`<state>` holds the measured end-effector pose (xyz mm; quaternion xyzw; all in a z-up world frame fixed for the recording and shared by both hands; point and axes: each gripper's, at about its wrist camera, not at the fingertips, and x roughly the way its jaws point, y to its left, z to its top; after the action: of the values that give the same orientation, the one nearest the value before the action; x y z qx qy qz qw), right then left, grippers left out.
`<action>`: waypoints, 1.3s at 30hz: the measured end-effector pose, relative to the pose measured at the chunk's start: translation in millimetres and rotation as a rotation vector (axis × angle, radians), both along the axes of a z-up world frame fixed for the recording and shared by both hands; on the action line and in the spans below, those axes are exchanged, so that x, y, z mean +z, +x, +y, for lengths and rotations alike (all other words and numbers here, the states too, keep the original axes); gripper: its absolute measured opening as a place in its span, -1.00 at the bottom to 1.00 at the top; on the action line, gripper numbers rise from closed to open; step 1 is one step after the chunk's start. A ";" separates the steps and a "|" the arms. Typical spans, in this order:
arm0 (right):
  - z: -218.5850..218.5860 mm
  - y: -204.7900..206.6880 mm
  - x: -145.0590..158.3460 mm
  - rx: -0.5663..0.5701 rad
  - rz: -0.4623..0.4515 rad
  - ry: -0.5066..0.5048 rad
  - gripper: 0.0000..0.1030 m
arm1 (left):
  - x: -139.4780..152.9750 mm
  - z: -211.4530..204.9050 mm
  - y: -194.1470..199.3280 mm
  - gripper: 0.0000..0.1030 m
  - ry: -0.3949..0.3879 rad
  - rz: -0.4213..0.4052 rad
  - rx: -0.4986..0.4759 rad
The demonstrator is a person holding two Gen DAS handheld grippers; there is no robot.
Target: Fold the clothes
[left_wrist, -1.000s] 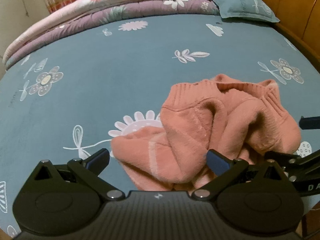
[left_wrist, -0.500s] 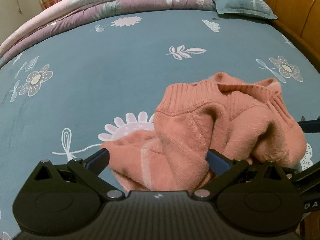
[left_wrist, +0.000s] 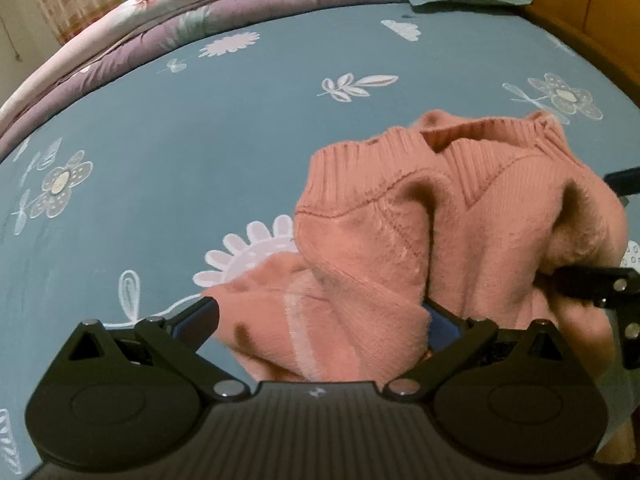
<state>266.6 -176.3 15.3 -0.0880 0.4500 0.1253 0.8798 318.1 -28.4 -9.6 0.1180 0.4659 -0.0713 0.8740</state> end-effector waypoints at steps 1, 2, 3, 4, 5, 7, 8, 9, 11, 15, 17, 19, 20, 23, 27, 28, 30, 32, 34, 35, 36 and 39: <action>0.6 -0.3 -1.1 0.014 -0.008 -0.004 1.00 | -1.5 2.8 0.8 1.00 -0.022 0.002 0.003; 0.9 -0.2 -2.4 0.025 -0.014 -0.006 1.00 | -3.2 5.9 1.7 1.00 -0.045 0.004 0.007; 1.0 -0.4 -4.8 0.041 -0.024 -0.008 1.00 | -5.7 10.0 2.9 1.00 -0.076 0.008 0.011; 1.1 -0.6 -7.2 0.058 -0.034 -0.010 1.00 | -8.3 14.2 4.1 1.00 -0.108 0.013 0.017; 1.2 -0.9 -9.5 0.074 -0.044 -0.013 1.00 | -11.7 18.7 5.4 1.00 -0.143 0.027 0.030; 1.9 -2.4 -13.8 0.115 -0.069 -0.017 1.00 | -14.9 22.0 6.2 1.00 -0.165 0.031 0.049; 2.6 -3.9 -15.5 0.140 -0.084 -0.019 1.00 | -15.1 21.4 5.5 1.00 -0.159 0.025 0.048; 2.6 -4.6 -17.1 0.161 -0.094 -0.025 1.00 | -13.2 17.6 4.3 1.00 -0.132 0.015 0.037; 0.6 -6.0 -17.7 0.198 -0.119 -0.025 1.00 | -9.4 12.0 3.7 1.00 -0.091 0.011 0.035; -13.3 -3.5 -19.1 0.242 -0.145 0.004 1.00 | -1.1 3.8 4.3 1.00 -0.024 -0.004 0.055; -20.5 -3.3 -18.8 0.256 -0.157 0.015 1.00 | 3.2 -0.7 4.4 1.00 0.014 -0.019 0.068; -28.2 -3.7 -16.5 0.265 -0.176 0.020 1.00 | 10.6 -6.7 3.2 1.00 0.071 -0.046 0.082; -31.6 -3.5 -14.5 0.264 -0.182 0.022 1.00 | 14.4 -9.3 2.6 1.00 0.098 -0.059 0.090; -41.5 -2.4 -7.8 0.260 -0.194 0.041 1.00 | 24.9 -9.9 2.9 1.00 0.144 -0.095 0.126; -43.3 -0.1 -1.1 0.281 -0.203 0.075 1.00 | 33.6 -7.9 3.1 1.00 0.155 -0.127 0.162; -39.5 1.1 -0.7 0.294 -0.204 0.075 1.00 | 32.9 -8.4 2.1 1.00 0.163 -0.134 0.159; -29.8 4.3 -0.9 0.323 -0.200 0.071 1.00 | 30.2 -7.3 -0.8 1.00 0.166 -0.148 0.157; -20.2 6.9 -0.6 0.337 -0.209 0.063 1.00 | 28.3 -3.8 -2.1 1.00 0.158 -0.160 0.162; -13.7 8.2 -0.4 0.341 -0.210 0.051 1.00 | 29.2 5.9 -2.2 1.00 0.152 -0.180 0.171; -12.2 8.2 -0.3 0.334 -0.211 0.039 1.00 | 29.9 11.0 -1.8 1.00 0.148 -0.189 0.174; -10.9 8.1 -0.1 0.325 -0.212 0.027 1.00 | 31.6 17.2 0.6 1.00 0.141 -0.192 0.177; -14.3 9.6 0.8 0.293 -0.197 0.027 1.00 | 36.5 35.3 9.7 0.99 0.119 -0.213 0.181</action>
<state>276.2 -190.6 16.1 -0.1526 0.3420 0.2491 0.8931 327.8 6.9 26.9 0.1342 0.3827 0.0487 0.9128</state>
